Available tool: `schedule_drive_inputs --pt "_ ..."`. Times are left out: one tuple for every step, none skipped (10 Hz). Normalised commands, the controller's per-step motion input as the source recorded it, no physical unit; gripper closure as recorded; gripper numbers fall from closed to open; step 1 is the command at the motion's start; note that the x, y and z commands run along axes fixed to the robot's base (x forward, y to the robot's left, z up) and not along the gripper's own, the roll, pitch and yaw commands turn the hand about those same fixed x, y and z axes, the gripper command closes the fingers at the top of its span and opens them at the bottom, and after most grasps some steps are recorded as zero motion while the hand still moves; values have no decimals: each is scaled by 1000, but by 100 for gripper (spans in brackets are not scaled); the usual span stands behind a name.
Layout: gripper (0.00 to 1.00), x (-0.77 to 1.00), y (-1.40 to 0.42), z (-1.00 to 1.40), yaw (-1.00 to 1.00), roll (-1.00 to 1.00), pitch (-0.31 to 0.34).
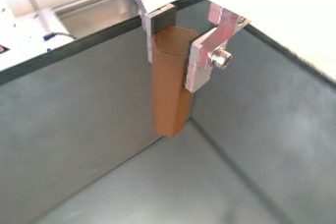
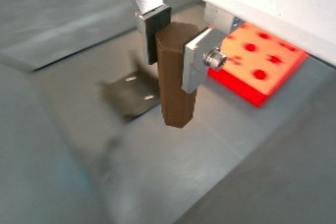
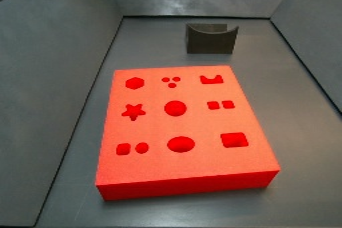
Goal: Pick up the hexagon object. Move up. Move to above the board. Insert the hexagon object.
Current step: Move to above the board.
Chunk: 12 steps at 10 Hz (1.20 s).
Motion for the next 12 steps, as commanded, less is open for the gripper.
schedule_drive_inputs --pt "100 339 -1000 50 -563 108 382" --pt "100 343 -1000 54 -396 30 325" --pt "100 349 -1000 52 -142 -42 205" --pt "100 353 -1000 54 -56 -26 167" --pt "100 358 -1000 56 -33 -10 154" --pt "100 366 -1000 58 -11 -20 138" --pt "100 372 -1000 59 -3 -10 128" --pt "100 379 -1000 62 7 -2 128" --pt "100 387 -1000 66 4 -8 131" --pt "100 397 -1000 68 9 5 138" --pt "100 410 -1000 71 7 -8 145" --pt "100 424 -1000 78 8 6 146"
